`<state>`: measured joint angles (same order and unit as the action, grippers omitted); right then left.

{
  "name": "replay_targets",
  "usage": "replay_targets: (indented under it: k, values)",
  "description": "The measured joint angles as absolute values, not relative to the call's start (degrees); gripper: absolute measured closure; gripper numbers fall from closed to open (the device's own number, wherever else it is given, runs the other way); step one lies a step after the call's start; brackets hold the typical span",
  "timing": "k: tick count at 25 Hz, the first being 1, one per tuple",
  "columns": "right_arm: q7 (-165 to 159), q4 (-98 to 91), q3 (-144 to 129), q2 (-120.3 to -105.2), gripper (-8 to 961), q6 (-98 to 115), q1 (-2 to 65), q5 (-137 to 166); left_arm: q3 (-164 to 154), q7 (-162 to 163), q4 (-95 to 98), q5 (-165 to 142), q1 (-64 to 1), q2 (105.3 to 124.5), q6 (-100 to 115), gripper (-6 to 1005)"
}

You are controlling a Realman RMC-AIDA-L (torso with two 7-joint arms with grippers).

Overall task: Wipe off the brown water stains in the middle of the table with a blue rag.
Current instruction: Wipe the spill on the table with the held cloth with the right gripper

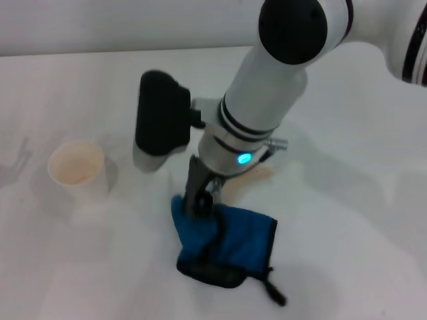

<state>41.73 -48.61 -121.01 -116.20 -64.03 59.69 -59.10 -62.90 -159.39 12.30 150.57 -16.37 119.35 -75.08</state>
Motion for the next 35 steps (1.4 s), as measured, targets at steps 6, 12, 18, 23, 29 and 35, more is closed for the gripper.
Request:
replay_targets:
  k: [6,12,18,23,29,35]
  values:
    - [39.9,-45.2,-116.2,-116.20,934,-59.1,60.5,-53.2,-62.8,-159.4,12.3,150.7,-16.3,119.35,-75.1,119]
    - [38.5,-42.8,-110.3,-116.13,934,-55.9,60.0,-46.1,-62.9,-159.3,12.3,150.7,-16.2,119.42,-75.1,119]
    - [32.4,-41.4,-109.1,-115.94,934,-52.4,59.8,-35.4,-62.9,-159.3,12.3,150.7,-16.2,119.44,-75.2,119]
    - [29.0,-40.1,-104.9,-115.82,934,-51.3,59.1,-25.6,-62.8,-159.3,12.3,150.6,-16.3,119.44,-75.2,119]
    - [28.9,-40.0,-99.7,-115.55,933,-53.6,57.9,-17.9,-62.6,-159.3,12.3,150.6,-16.3,119.37,-75.1,118]
    - [31.7,-40.6,-99.3,-115.56,933,-59.0,56.3,-17.5,-62.6,-159.3,12.3,150.6,-16.6,119.34,-74.6,118]
